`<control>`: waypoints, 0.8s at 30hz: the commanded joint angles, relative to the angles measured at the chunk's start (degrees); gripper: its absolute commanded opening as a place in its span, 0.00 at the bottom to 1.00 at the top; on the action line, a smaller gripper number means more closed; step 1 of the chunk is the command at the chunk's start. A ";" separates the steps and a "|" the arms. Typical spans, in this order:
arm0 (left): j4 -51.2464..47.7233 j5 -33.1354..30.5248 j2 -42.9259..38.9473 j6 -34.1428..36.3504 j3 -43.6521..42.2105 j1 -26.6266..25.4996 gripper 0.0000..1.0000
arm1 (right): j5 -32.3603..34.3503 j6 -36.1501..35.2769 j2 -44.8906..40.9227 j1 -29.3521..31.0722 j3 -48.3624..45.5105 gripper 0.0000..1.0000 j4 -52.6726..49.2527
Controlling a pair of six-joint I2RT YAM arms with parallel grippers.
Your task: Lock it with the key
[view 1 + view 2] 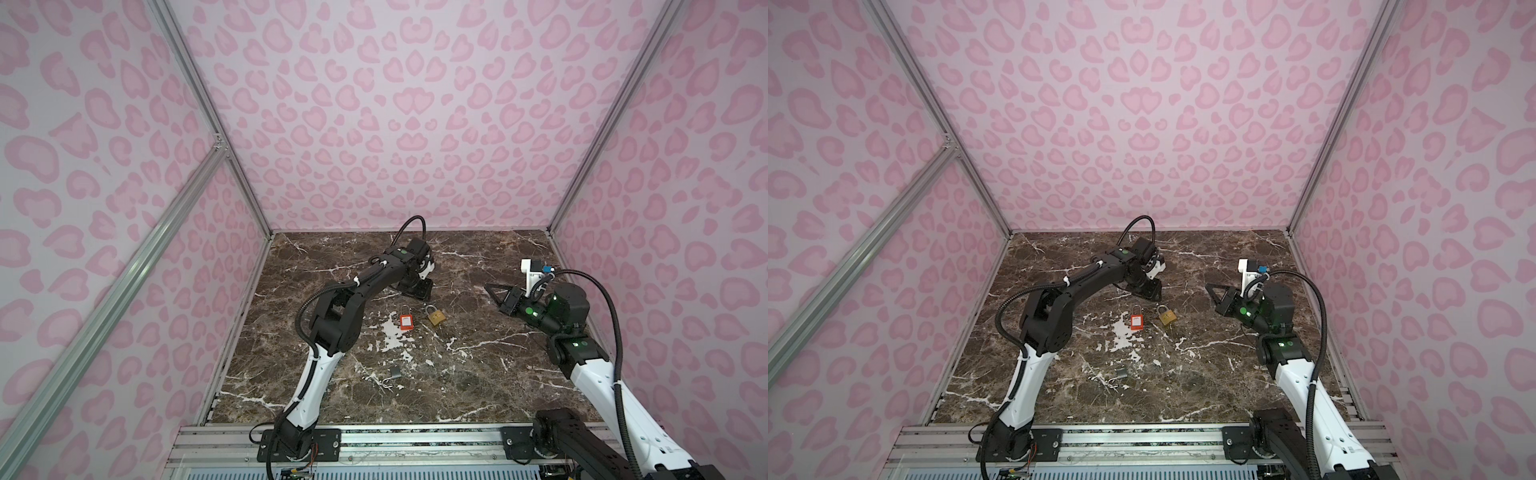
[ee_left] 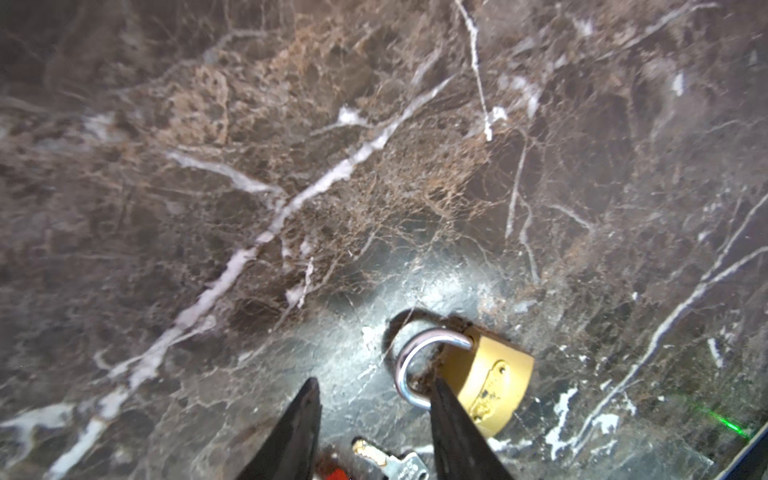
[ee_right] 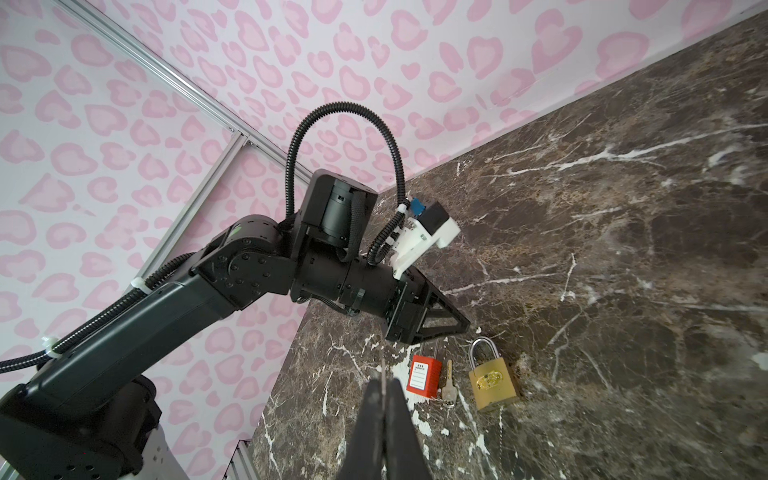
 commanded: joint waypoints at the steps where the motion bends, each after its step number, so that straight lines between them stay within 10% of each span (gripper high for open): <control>1: 0.44 1.90 -0.52 -1.57 1.50 -0.72 0.46 | 0.03 0.09 -0.46 -0.80 -0.73 0.00 0.88; 24: 2.92 5.13 5.98 -3.63 6.15 -4.94 0.51 | -4.27 0.20 -3.23 -8.42 -2.82 0.00 -3.42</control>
